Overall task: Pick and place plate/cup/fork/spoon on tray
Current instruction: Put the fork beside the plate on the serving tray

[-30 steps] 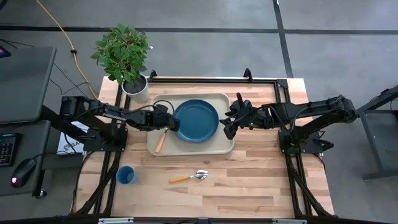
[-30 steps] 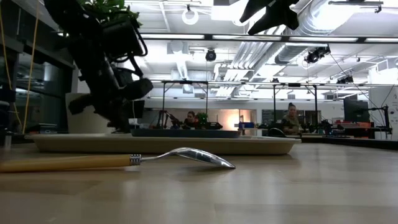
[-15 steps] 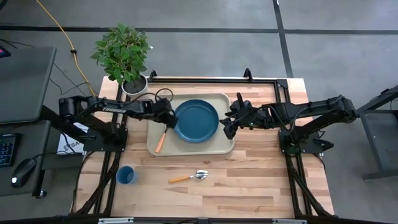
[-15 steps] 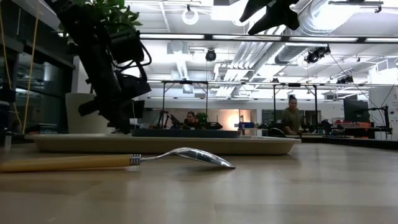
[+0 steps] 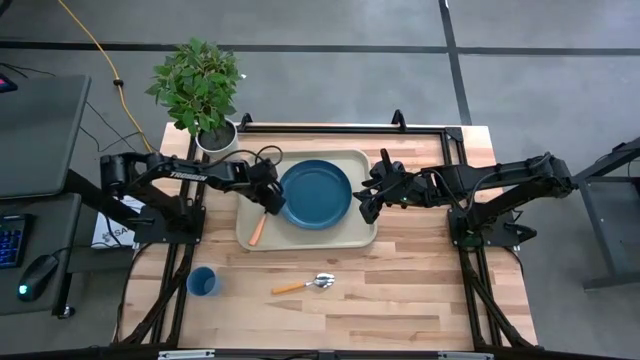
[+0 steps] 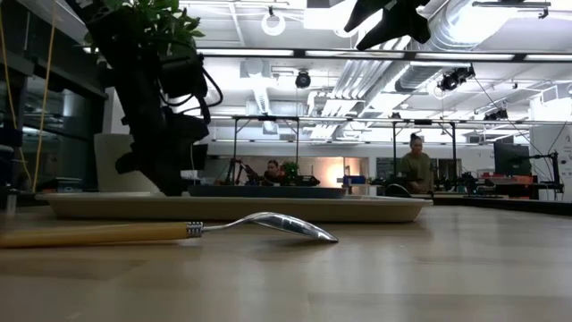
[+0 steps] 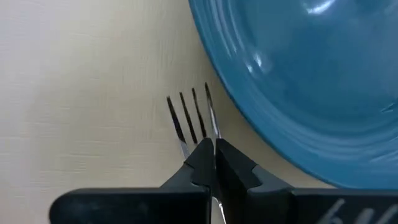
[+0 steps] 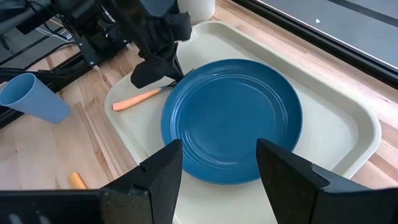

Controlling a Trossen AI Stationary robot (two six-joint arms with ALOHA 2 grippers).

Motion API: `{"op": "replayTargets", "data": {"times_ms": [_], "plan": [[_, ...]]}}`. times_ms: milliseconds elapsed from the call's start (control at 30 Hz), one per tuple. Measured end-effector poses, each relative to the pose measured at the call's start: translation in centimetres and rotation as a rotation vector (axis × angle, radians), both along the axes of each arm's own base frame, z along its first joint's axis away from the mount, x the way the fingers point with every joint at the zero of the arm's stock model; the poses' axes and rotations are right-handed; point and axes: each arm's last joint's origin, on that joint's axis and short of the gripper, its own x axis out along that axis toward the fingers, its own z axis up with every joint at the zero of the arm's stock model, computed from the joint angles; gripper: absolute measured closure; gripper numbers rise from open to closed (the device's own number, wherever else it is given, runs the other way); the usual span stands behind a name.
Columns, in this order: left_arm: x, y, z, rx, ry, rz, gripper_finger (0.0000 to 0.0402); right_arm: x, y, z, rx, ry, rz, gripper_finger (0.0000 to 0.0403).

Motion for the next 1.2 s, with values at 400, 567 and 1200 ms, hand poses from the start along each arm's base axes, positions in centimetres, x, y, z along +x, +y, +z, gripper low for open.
{"op": "replayTargets", "data": {"times_ms": [400, 567, 1200], "plan": [[0.37, 0.50, -0.71, 0.011, 0.002, 0.054, 0.0401, 0.00, 0.00, 0.00, 0.011, -0.005, -0.010, 0.0206], [-0.07, 0.58, -0.79, 0.045, 0.060, 0.119, 0.0401, 0.00, 0.00, 0.01, 0.011, -0.005, -0.010, 0.0206], [-0.26, 0.89, -0.83, 0.122, 0.088, 0.199, 0.0401, 0.00, 0.00, 0.00, 0.011, -0.005, -0.010, 0.0206]]}}
